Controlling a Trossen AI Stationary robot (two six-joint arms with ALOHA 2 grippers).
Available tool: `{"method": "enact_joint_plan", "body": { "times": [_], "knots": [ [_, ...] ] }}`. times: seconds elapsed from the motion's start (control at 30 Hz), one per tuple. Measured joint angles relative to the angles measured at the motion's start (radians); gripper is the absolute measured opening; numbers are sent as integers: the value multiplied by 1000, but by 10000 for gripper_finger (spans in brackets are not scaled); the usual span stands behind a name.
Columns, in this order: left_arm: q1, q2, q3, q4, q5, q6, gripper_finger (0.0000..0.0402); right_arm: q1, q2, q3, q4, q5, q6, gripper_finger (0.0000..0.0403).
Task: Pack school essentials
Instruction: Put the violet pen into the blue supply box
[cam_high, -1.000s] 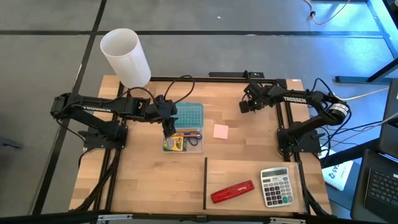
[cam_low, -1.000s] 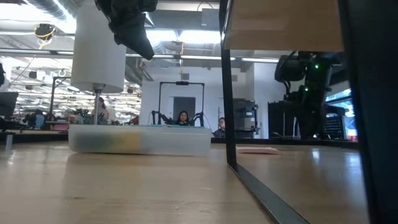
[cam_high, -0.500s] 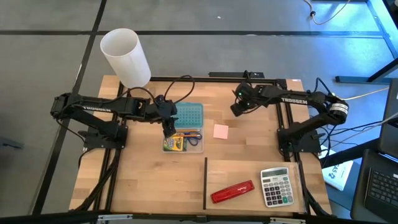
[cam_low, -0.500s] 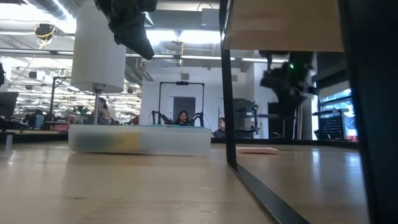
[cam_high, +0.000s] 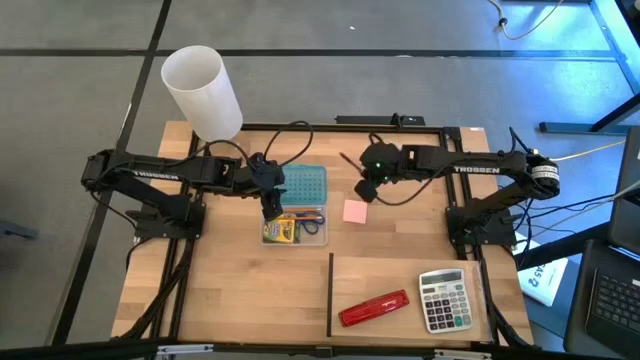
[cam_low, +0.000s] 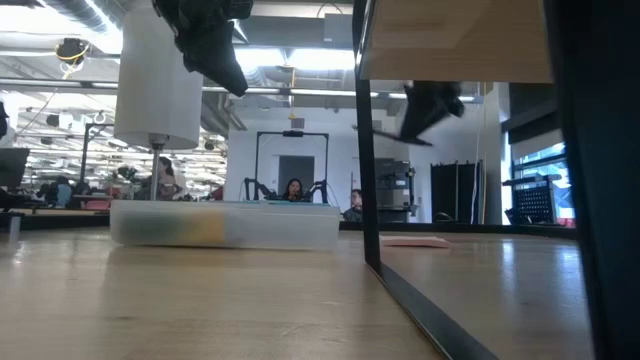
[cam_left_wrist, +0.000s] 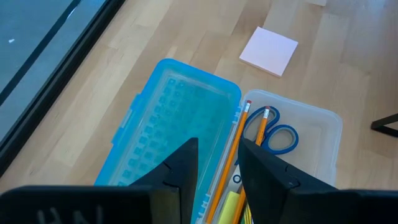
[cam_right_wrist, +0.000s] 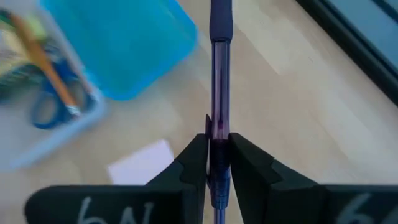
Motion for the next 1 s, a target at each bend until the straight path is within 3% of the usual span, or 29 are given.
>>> {"method": "enact_joint_plan", "body": {
  "times": [0.2,0.53,0.73,1.0],
  "knots": [
    [0,0,0,1,0,1,108,82,39,52,93,1,-50,62],
    [-21,-6,0,-1,5,2,108,154,231,260,87,-9,-184,62],
    [-58,-70,0,-32,5,2,108,157,341,367,76,-104,-240,62],
    [-83,-161,0,-50,4,6,108,175,489,476,106,-123,-308,62]
  ]
}}
